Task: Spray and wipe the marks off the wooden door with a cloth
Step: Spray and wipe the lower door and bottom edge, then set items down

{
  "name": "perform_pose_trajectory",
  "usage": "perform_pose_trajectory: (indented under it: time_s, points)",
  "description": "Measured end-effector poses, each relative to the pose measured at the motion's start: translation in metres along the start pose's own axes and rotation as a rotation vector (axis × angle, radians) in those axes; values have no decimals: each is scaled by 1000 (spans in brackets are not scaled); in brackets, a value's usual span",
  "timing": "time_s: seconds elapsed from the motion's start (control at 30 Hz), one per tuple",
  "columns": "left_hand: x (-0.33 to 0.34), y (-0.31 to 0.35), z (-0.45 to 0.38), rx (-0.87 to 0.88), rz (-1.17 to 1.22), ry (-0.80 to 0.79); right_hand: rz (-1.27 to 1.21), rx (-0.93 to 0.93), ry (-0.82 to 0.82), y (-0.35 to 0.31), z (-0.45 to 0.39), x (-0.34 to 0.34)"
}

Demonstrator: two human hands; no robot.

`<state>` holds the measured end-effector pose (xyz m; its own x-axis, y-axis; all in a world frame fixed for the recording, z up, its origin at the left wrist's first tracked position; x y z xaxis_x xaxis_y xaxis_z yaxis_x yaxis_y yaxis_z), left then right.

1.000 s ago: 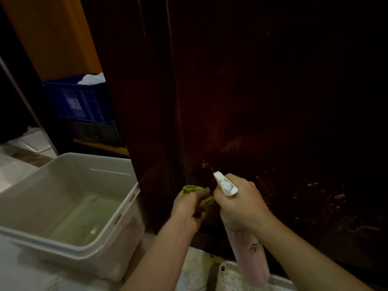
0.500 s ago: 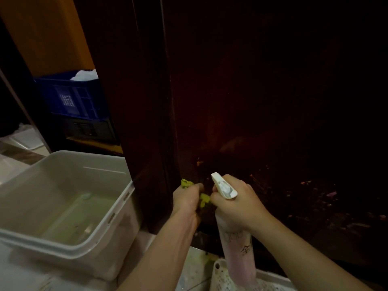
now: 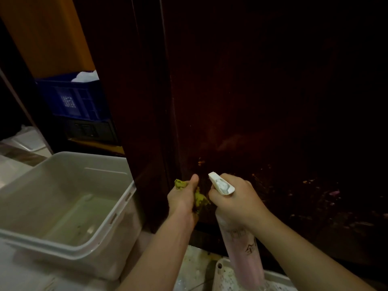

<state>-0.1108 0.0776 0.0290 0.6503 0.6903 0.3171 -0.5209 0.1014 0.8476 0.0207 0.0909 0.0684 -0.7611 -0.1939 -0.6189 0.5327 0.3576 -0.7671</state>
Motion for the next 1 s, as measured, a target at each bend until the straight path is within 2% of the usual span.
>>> perform_pose_trajectory:
  time_s: [0.17, 0.37, 0.63, 0.87, 1.0]
  points:
    - [2, 0, 3, -33, 34, 6, 26, -12, 32, 0, 1, -3]
    - [5, -3, 5, -36, -36, -7, 15, -19, 51, 2, 2, -3]
    - [0, 1, 3, 117, -202, -17, 61, -5, 74, 3, 1, -6]
    - [-6, 8, 5, 178, -137, -61, -39, -58, -6, -5, 2, -6]
    - [-6, 10, 6, 201, -112, -57, 12, -93, 14, -10, 2, -1]
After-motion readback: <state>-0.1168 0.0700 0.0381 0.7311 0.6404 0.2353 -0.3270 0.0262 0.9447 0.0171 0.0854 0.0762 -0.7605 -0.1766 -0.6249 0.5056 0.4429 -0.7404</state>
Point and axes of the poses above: each hand's wrist, its own z-axis away from the middle knuckle, its own x-axis out of the palm, y = z × x, the point moved 2 cm from there along -z, towards the middle knuckle, and after that the axes turned 3 degrees about x, right-handed, at the moved point
